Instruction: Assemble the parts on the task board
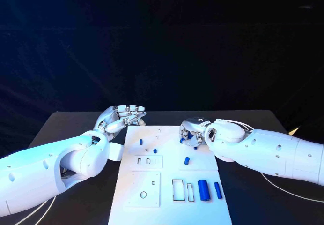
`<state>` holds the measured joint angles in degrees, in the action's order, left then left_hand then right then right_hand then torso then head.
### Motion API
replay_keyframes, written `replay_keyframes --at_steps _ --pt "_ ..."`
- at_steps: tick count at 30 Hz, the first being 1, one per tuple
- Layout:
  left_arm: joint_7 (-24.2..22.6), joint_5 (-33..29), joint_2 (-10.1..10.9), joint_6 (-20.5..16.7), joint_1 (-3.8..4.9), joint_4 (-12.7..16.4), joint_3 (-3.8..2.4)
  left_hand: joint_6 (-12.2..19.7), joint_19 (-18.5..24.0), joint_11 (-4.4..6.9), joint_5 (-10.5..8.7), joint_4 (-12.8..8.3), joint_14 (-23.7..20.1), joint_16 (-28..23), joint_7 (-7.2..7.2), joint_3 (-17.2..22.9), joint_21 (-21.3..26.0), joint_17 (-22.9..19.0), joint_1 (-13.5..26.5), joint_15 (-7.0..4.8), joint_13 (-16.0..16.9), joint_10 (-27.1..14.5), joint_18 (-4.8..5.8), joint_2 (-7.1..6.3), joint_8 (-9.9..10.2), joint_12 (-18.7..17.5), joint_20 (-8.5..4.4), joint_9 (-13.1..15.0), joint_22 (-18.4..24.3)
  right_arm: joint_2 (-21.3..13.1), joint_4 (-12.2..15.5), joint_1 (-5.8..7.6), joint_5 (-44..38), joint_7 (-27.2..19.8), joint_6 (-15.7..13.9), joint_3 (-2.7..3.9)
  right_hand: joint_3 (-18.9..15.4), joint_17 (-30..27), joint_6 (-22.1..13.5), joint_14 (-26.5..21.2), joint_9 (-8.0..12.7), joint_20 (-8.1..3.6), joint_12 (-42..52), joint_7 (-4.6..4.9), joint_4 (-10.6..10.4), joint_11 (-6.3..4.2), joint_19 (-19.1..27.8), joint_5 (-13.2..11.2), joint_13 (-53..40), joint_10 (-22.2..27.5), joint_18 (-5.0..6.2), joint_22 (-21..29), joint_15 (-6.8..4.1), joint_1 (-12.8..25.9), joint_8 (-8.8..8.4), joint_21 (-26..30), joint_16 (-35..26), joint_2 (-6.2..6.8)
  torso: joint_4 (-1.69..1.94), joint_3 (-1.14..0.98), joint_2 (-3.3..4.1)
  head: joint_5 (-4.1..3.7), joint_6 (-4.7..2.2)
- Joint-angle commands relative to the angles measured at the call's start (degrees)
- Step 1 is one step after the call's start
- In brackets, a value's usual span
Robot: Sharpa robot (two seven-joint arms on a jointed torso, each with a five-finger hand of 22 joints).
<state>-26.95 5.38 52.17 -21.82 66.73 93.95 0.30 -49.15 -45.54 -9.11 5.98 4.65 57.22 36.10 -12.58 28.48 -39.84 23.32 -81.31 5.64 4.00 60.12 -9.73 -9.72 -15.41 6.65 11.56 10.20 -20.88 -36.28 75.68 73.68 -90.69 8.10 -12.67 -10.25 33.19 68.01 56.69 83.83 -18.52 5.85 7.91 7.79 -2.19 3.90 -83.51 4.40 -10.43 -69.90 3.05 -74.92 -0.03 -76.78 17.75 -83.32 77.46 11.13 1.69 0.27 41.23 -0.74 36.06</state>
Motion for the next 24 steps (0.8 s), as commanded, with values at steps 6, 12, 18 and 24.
replay_keyframes --at_steps 6,12,18,24 --pt "0.0 -0.1 0.0 1.4 0.09 0.1 -0.06 0.3 0.4 -0.24 -0.38 -0.2 0.3 1.2 -0.53 0.4 -1.2 0.6 0.6 -0.19 0.1 0.3 -0.57 0.21 -0.3 -0.2 -0.11 0.1 -0.7 0.3 0.4 -0.13 -2.3 1.6 -4.1 -0.07 0.6 -0.2 0.4 2.2 -0.6 -0.28 0.1 0.17 0.3 0.07 -0.1 0.9 -0.6 -0.1 -0.71 -5.1 -0.33 -0.4 0.5 -0.2 0.4 -0.19 -0.03 0.07 0.03 0.12 -0.23" --pt "0.1 -0.1 0.0 1.4 0.09 -0.1 -0.06 0.3 0.9 -0.29 -0.35 -0.2 -0.4 1.2 -0.56 0.6 -1.4 0.6 0.6 -0.07 0.1 0.2 -0.5 0.22 -0.3 -0.3 -0.05 0.2 -0.8 0.4 1.7 -0.11 -2.5 2.7 -7.6 -0.03 0.8 -0.3 0.3 2.1 -0.9 -0.2 0.0 0.19 0.1 0.09 -0.1 1.8 -0.8 0.0 -0.7 -5.1 -0.32 0.1 0.53 -0.2 0.5 -0.04 -0.08 0.09 0.01 0.21 -0.44" --pt "0.1 -0.1 0.0 1.4 0.09 -0.4 -0.06 0.4 1.1 -0.31 -0.34 -0.2 -0.6 1.2 -0.57 0.6 -1.4 0.6 0.6 -0.04 0.1 0.2 -0.48 0.22 -0.3 -0.3 -0.03 0.2 -0.9 1.5 2.4 0.16 -3.0 3.8 -10.1 0.14 0.9 -0.4 0.4 2.1 -1.0 -0.18 0.0 0.17 0.2 0.07 0.0 2.2 -0.9 0.0 -0.67 -5.0 -0.34 0.1 0.6 -0.2 0.4 -0.07 -0.07 0.03 0.07 0.35 -0.58" --pt "0.0 -0.1 -0.1 1.4 0.09 -0.6 -0.06 0.4 1.1 -0.32 -0.34 -0.2 -0.7 1.1 -0.57 0.6 -1.4 0.6 0.6 -0.03 0.1 0.2 -0.47 0.22 -0.3 -0.3 -0.02 0.2 -0.9 3.6 1.1 0.31 -3.0 4.1 -11.1 0.22 0.9 -0.4 0.5 2.1 -1.2 -0.16 0.1 0.18 0.1 0.07 -0.3 2.3 -1.0 -0.1 -0.78 -5.5 -0.36 0.4 0.7 -0.5 0.5 -0.02 -0.02 0.05 0.15 0.29 -0.74"
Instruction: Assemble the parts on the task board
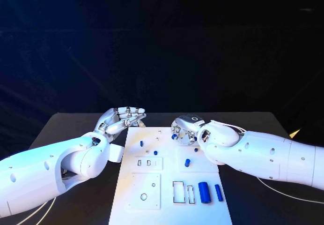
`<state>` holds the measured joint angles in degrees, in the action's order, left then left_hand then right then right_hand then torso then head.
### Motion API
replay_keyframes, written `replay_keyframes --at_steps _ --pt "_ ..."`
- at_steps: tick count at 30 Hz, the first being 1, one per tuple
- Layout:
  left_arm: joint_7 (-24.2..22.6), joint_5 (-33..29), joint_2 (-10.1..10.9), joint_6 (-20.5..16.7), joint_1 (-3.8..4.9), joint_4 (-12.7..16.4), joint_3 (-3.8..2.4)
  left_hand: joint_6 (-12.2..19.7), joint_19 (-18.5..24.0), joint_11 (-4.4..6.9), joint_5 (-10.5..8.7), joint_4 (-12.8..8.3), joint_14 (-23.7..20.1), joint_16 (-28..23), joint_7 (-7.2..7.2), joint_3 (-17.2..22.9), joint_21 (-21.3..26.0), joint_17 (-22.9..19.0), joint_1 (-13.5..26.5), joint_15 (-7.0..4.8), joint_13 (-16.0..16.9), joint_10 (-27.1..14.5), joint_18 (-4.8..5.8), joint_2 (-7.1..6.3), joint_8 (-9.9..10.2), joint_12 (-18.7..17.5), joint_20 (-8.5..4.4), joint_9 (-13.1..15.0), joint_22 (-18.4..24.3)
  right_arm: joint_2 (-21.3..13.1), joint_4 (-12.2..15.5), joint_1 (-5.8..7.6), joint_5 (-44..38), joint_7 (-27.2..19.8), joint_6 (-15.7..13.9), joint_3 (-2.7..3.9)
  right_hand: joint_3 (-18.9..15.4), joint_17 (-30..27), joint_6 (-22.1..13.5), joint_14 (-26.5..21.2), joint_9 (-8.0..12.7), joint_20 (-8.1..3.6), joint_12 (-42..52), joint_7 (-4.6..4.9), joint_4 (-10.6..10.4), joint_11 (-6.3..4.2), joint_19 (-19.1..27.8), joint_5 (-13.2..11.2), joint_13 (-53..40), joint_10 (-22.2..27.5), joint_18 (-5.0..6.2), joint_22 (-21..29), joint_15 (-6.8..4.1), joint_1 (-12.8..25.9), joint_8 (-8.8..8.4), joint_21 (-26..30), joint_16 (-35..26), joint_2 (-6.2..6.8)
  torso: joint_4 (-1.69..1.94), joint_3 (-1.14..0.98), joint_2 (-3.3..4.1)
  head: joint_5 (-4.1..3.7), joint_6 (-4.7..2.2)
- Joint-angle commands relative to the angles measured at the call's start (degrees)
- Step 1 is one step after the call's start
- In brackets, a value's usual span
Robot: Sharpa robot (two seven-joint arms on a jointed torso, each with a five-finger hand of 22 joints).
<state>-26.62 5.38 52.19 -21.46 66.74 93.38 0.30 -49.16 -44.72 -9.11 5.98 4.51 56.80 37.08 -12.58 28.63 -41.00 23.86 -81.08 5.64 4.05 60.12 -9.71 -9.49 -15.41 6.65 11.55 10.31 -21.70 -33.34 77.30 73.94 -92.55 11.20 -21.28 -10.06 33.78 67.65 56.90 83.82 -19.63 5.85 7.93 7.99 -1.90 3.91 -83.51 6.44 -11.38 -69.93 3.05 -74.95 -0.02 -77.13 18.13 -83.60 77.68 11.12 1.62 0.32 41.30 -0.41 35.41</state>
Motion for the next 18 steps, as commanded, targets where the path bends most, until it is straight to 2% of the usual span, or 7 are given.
replay_keyframes --at_steps 1,7,13,18 --pt "-0.3 -0.1 -0.1 1.0 0.09 0.0 -0.06 0.4 0.3 -0.32 -0.34 0.0 -0.3 0.2 -0.58 0.5 -0.3 0.0 0.4 -0.03 0.1 0.2 -0.49 -0.01 -0.3 -0.3 -0.02 0.1 -0.1 1.2 -0.9 0.05 -1.2 1.0 -2.6 0.04 0.3 -0.1 0.3 2.1 -0.1 -0.16 0.1 -0.03 -0.2 0.07 -0.3 0.3 -0.1 -0.1 -0.77 -5.4 -0.37 0.8 0.33 -0.2 0.3 0.01 0.05 0.0 0.09 -0.06 -0.06" --pt "-0.3 -0.1 -0.3 1.0 0.11 -0.2 -0.06 0.4 0.3 -0.32 -0.34 0.0 -0.3 0.2 -0.58 0.5 -0.3 0.0 0.4 -0.03 0.1 0.2 -0.49 -0.01 -0.3 -0.3 -0.02 0.1 -0.1 4.6 -4.1 0.03 -0.6 1.0 -4.5 0.07 0.3 -0.1 0.3 2.1 -0.1 -0.15 0.1 -0.05 -0.2 0.05 -0.3 0.3 -0.1 -0.1 -0.78 -5.5 -0.37 0.8 0.34 -0.2 0.3 0.01 0.18 0.01 0.17 -0.34 -0.06" --pt "-0.3 -0.1 -0.4 1.0 0.17 -0.3 -0.06 0.4 0.3 -0.32 -0.34 0.0 -0.3 0.2 -0.58 0.5 -0.3 0.0 0.4 -0.03 0.1 0.2 -0.49 -0.01 -0.3 -0.3 -0.02 0.1 -0.1 7.4 -7.1 -0.09 0.0 1.0 -5.8 0.09 0.3 0.0 0.3 2.1 -0.2 -0.15 0.1 -0.06 -0.2 0.04 -0.3 0.3 -0.1 -0.1 -0.76 -5.4 -0.38 0.8 0.36 -0.1 0.3 -0.02 0.2 0.01 0.2 -0.22 -0.01" --pt "-0.3 -0.1 -0.5 1.0 0.25 -0.3 -0.06 0.4 0.3 -0.32 -0.34 0.0 -0.3 0.2 -0.58 0.5 -0.3 0.0 0.4 -0.03 0.1 0.2 -0.49 -0.01 -0.3 -0.3 -0.02 0.1 -0.1 9.0 -9.2 -0.18 0.4 0.7 -6.3 0.11 0.3 -0.1 0.3 2.1 -0.2 -0.15 0.1 -0.06 -0.2 0.03 -0.3 0.4 -0.1 -0.1 -0.77 -5.4 -0.4 0.9 0.37 -0.2 0.3 -0.04 0.21 0.1 0.23 -0.06 0.11"
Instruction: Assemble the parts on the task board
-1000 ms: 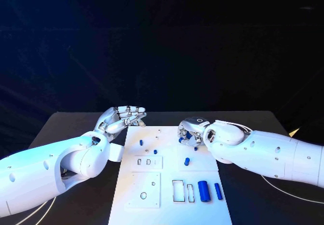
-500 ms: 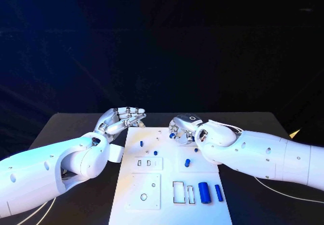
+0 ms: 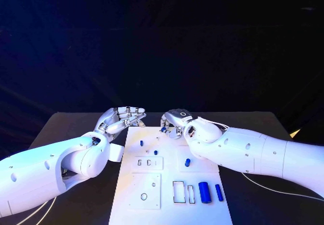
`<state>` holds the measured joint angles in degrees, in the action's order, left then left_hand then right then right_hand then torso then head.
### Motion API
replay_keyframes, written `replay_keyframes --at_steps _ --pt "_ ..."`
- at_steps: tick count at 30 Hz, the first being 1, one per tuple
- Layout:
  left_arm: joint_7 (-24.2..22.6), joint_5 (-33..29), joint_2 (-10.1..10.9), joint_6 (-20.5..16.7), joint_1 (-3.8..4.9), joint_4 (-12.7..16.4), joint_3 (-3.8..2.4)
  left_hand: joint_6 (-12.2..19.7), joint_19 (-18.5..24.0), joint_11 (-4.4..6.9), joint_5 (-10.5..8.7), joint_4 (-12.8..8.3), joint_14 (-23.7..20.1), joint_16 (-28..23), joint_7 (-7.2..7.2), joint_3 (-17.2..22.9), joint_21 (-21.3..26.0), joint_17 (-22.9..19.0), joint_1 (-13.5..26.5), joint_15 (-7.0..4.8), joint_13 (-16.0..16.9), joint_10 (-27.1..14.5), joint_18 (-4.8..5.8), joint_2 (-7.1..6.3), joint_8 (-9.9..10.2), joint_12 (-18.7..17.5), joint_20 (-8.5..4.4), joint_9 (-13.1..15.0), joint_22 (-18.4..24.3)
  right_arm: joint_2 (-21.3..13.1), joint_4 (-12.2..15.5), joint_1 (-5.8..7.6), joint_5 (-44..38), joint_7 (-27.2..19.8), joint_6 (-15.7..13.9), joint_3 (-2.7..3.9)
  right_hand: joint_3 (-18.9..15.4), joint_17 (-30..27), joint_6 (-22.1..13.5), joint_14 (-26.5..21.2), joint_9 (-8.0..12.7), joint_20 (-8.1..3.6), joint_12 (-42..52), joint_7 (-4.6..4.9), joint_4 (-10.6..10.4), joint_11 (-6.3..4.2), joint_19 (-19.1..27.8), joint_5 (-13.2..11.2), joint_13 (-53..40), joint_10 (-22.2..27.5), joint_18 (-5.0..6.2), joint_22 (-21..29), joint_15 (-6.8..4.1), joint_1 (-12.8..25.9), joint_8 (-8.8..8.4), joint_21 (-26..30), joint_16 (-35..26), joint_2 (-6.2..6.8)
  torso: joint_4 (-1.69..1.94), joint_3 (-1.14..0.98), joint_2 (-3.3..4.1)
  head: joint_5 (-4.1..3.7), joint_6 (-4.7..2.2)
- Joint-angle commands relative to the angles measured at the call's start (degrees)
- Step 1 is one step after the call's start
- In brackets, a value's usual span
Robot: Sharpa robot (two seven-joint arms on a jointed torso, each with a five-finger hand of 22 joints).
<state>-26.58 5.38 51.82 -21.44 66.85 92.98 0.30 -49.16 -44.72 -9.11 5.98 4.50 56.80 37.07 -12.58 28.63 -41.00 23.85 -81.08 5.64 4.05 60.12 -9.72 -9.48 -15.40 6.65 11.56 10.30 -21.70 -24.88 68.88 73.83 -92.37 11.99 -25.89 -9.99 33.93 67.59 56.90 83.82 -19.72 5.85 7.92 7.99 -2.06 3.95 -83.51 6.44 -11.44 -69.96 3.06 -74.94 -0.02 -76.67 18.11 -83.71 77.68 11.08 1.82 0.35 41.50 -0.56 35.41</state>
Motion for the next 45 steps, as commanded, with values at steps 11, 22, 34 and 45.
replay_keyframes --at_steps 11,22,34,45 --pt "-0.3 -0.1 -0.4 1.1 0.32 0.1 -0.06 0.4 0.3 -0.32 -0.34 0.0 -0.3 0.2 -0.57 0.5 -0.3 0.1 0.4 -0.03 0.1 0.2 -0.48 -0.01 -0.3 -0.3 -0.02 0.1 -0.1 2.9 -4.4 -0.57 0.2 -1.1 -0.9 0.07 0.2 0.0 0.3 2.1 -0.1 -0.14 0.1 -0.03 -0.1 0.01 -0.3 0.5 -0.1 -0.1 -0.77 -5.5 -0.41 0.5 0.35 -0.1 0.3 0.06 0.13 0.08 0.06 0.6 0.42" --pt "-0.3 -0.1 -0.3 1.1 0.52 0.5 -0.07 0.4 0.6 -0.33 -0.34 -0.1 -0.5 0.2 -0.59 0.6 -0.3 0.1 0.4 0.0 0.1 0.2 -0.48 -0.01 -0.3 -0.4 0.01 0.1 -0.1 4.1 -6.5 -1.26 0.5 -1.4 0.2 0.06 0.1 0.1 0.1 2.1 -0.2 -0.13 0.0 0.01 -0.2 0.05 -0.3 0.5 -0.1 0.0 -0.77 -5.5 -0.38 0.8 0.3 -0.1 0.4 0.19 0.13 0.05 0.11 0.94 0.87" --pt "-0.2 -0.1 -0.4 1.1 0.63 0.5 -0.07 0.4 0.6 -0.33 -0.34 -0.1 -0.5 0.2 -0.59 0.6 -0.3 0.1 0.4 0.0 0.1 0.2 -0.48 -0.01 -0.3 -0.4 0.01 0.1 -0.1 5.0 -7.7 -1.66 0.8 -1.5 0.5 0.06 0.1 0.1 0.1 2.1 -0.3 -0.12 0.0 0.02 -0.3 0.07 -0.2 0.5 -0.2 0.0 -0.76 -5.4 -0.36 1.0 0.27 0.0 0.4 0.26 0.02 0.05 0.09 1.16 0.85" --pt "-0.1 -0.1 -0.5 1.2 0.76 0.4 -0.07 0.4 0.6 -0.33 -0.34 -0.1 -0.5 0.2 -0.59 0.6 -0.3 0.1 0.4 0.0 0.1 0.2 -0.48 -0.01 -0.3 -0.4 0.01 0.1 -0.1 6.5 -9.2 -2.12 0.9 -1.6 1.1 0.05 0.1 0.0 -0.2 2.1 -0.4 -0.09 -0.2 0.09 -0.4 0.14 -0.1 0.5 -0.2 0.2 -0.72 -5.3 -0.32 1.2 0.15 0.1 0.4 0.35 0.04 0.06 0.17 1.31 0.76"
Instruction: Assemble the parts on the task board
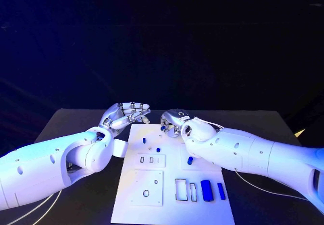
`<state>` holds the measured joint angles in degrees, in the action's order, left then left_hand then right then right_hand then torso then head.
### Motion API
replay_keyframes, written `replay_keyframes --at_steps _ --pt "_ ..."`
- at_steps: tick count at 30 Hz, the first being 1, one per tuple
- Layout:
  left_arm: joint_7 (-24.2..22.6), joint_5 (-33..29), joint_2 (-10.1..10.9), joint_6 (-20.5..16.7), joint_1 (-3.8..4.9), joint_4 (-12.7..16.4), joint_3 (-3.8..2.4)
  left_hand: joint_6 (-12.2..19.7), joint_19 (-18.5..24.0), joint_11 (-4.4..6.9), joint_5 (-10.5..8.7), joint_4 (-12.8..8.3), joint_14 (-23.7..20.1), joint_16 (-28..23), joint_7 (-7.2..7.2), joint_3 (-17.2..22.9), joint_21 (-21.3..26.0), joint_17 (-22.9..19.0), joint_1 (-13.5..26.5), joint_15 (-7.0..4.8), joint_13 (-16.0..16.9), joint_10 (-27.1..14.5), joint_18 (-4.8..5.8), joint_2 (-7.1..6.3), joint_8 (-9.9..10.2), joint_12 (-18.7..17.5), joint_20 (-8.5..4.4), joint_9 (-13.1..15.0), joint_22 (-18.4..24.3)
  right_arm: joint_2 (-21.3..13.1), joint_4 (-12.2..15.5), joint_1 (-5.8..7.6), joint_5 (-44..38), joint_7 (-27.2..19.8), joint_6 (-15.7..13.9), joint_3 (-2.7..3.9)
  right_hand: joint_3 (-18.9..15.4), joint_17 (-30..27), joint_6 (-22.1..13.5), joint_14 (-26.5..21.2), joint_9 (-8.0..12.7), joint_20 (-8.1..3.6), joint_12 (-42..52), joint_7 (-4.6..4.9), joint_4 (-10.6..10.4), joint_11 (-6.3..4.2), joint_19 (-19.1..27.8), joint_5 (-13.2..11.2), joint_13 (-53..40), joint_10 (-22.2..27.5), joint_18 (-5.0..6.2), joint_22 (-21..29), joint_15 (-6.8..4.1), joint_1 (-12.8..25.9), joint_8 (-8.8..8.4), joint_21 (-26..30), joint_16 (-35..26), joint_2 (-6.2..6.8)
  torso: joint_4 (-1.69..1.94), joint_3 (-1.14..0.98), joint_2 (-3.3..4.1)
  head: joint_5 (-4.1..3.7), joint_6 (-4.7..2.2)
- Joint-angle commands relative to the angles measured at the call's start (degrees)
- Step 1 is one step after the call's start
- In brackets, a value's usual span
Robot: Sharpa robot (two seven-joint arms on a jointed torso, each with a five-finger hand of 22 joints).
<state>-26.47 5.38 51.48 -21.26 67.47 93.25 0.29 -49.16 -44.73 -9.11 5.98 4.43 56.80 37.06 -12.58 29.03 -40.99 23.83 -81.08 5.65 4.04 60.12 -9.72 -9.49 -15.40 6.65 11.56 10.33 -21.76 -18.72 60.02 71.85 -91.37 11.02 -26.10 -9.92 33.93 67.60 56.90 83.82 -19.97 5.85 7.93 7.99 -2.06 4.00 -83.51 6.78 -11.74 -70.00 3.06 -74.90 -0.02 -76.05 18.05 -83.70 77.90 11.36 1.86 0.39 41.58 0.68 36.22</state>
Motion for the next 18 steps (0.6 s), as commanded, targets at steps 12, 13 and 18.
replay_keyframes --at_steps 12,13,18 --pt "-0.2 -0.1 -0.4 1.2 0.22 -0.2 -0.06 0.4 0.6 -0.33 -0.34 0.0 -0.5 0.2 -0.59 0.2 -0.3 0.1 0.4 0.0 0.1 0.2 -0.48 -0.01 -0.3 -0.4 0.01 0.1 -0.1 1.0 -1.6 -0.27 0.3 -1.1 1.4 -0.02 0.5 -1.5 -2.4 1.6 -0.3 0.54 -2.1 1.13 -0.7 1.2 1.5 0.0 0.5 3.3 -0.2 -3.1 0.55 1.7 -1.08 1.7 -0.4 0.94 -0.14 0.05 0.02 0.33 0.22" --pt "-0.1 -0.1 -0.4 1.2 0.23 -0.2 -0.06 0.4 0.6 -0.33 -0.34 0.0 -0.5 0.2 -0.59 0.2 -0.3 0.1 0.4 0.0 0.1 0.2 -0.48 -0.01 -0.3 -0.4 0.01 0.1 -0.1 1.0 -1.6 -0.27 0.3 -1.2 1.3 -0.02 0.6 -2.1 -3.1 1.4 -0.3 0.78 -2.6 1.41 -0.7 1.51 2.1 -0.1 0.7 4.2 0.02 -2.2 0.81 1.9 -1.49 2.4 -0.8 1.22 -0.17 0.07 0.02 0.31 0.22" --pt "-0.1 -0.1 -0.3 1.1 0.23 -0.3 -0.06 0.4 0.6 -0.33 -0.34 0.0 -0.5 0.2 -0.59 0.2 -0.3 0.1 0.4 0.0 0.1 0.2 -0.48 -0.01 -0.3 -0.4 0.01 0.1 -0.1 0.6 -1.1 -0.25 0.5 -1.2 1.3 -0.02 -1.0 -9.9 -8.6 -1.0 0.0 1.77 -4.1 1.91 -0.6 2.47 9.3 -1.6 2.4 10.7 2.52 8.5 1.64 2.3 -5.23 10.9 -5.6 2.72 -0.25 0.01 -0.08 0.37 0.26"
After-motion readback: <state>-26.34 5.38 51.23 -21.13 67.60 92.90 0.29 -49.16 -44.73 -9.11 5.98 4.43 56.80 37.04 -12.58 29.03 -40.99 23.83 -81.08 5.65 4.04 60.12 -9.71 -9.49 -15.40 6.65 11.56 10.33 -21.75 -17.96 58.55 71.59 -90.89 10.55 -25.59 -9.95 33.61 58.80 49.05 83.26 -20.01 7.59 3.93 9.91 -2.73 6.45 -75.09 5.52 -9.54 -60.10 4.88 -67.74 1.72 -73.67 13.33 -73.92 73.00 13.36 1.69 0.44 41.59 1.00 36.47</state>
